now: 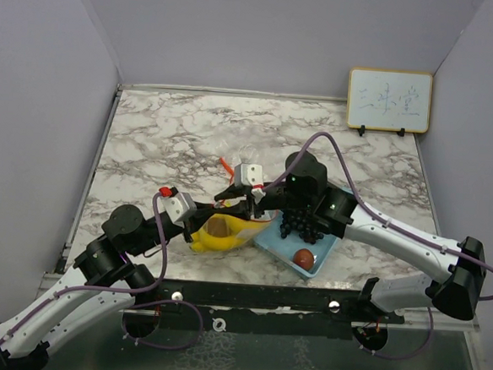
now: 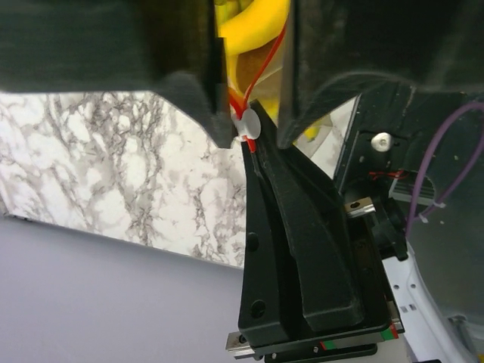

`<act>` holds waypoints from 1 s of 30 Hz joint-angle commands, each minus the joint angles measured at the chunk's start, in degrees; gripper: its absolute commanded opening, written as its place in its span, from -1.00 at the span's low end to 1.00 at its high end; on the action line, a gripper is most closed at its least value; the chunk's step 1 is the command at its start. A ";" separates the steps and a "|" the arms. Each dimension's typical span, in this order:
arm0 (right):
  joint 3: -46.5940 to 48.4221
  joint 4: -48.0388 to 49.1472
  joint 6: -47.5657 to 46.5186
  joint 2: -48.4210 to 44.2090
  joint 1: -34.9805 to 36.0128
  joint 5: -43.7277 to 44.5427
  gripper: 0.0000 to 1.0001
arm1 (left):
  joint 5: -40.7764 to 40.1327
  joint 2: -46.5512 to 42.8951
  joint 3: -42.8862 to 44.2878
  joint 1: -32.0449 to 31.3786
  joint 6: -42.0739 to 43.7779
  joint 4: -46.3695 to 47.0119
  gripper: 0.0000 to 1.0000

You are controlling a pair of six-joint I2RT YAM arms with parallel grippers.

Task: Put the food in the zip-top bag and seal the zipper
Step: Zip the zipper food storage bag at the center of the board.

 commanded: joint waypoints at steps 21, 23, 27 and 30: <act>2.30 -2.10 -0.10 2.07 -2.30 -6.73 -0.29 | 0.44 -0.78 0.58 0.01 0.45 2.68 -1.00; 2.70 -2.10 -0.14 2.30 -2.34 -7.33 -0.32 | 0.44 -0.84 0.49 0.01 0.47 2.67 -1.00; 3.17 -2.75 -0.21 3.03 -2.34 -8.39 -0.65 | 0.38 -0.76 0.49 -0.03 0.46 2.72 -1.00; 3.02 -3.80 -0.24 3.03 -2.47 -7.10 -0.98 | 0.03 -0.93 0.58 0.01 0.54 2.67 -1.00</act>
